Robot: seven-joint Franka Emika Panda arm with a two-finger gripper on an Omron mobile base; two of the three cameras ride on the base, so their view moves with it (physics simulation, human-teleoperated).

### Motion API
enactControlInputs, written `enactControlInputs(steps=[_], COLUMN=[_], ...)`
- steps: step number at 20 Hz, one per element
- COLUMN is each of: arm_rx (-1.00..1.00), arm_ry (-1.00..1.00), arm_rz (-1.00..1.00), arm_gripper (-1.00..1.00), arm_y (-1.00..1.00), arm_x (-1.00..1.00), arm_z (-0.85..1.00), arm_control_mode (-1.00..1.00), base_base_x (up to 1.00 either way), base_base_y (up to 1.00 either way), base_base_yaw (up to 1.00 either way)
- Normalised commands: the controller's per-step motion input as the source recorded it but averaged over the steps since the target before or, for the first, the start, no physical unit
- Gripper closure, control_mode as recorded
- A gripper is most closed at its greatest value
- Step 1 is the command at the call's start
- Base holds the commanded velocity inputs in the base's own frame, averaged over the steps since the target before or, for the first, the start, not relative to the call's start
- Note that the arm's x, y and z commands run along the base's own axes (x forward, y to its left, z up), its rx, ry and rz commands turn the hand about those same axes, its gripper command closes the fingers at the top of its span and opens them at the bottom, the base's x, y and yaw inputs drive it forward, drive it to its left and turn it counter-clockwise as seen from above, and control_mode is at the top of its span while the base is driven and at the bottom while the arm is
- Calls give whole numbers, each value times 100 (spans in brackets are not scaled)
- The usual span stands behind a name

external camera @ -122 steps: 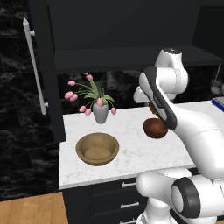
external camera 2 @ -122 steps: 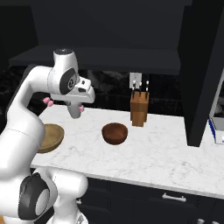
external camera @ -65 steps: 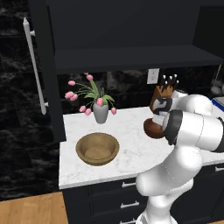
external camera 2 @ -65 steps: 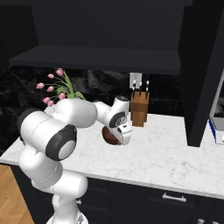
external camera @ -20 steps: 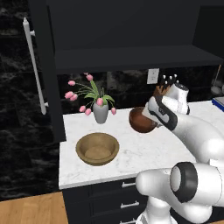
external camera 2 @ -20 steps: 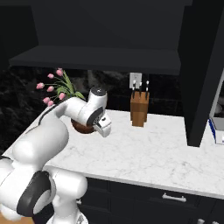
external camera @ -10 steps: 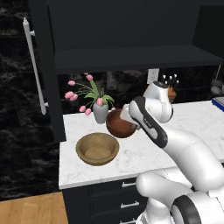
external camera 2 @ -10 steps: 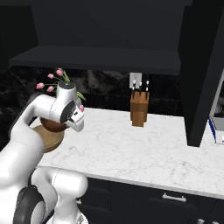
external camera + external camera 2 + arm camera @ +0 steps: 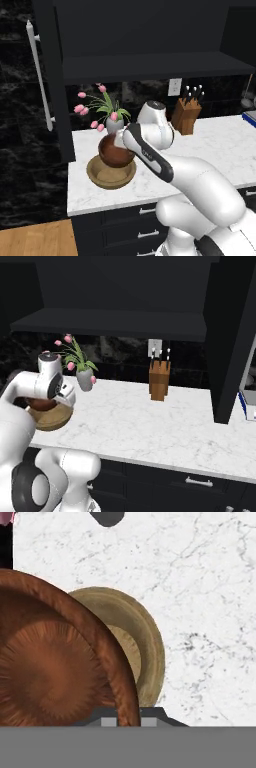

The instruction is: Pick up the bowls on the counter and stack them on top of one another in the open cabinet. Place the smaller bowl on top of the larger bowl.

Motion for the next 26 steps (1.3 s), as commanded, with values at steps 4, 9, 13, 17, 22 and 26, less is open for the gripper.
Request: enactControlInputs(steps=[4, 9, 13, 17, 22, 26], arm_rx=[0, 0, 0, 0, -3, -4], arm_ry=[-1, 6, 7, 0, 0, 0], arm_rz=[0, 0, 0, 0, 0, 0], arm_gripper=[100, 100, 100, 100, 100, 100], arm_y=[18, 10, 21, 32, 7, 0], arm_x=[15, 20, 30, 39, 35, 33], arm_z=[-57, -53, -34, -5, -15, -27], arm_control_mode=[-100, -100, -100, -100, -100, -100], base_base_x=[0, 0, 0, 0, 0, 0], base_base_y=[0, 0, 0, 0, 0, 0], base_base_yaw=[0, 0, 0, 0, 0, 0])
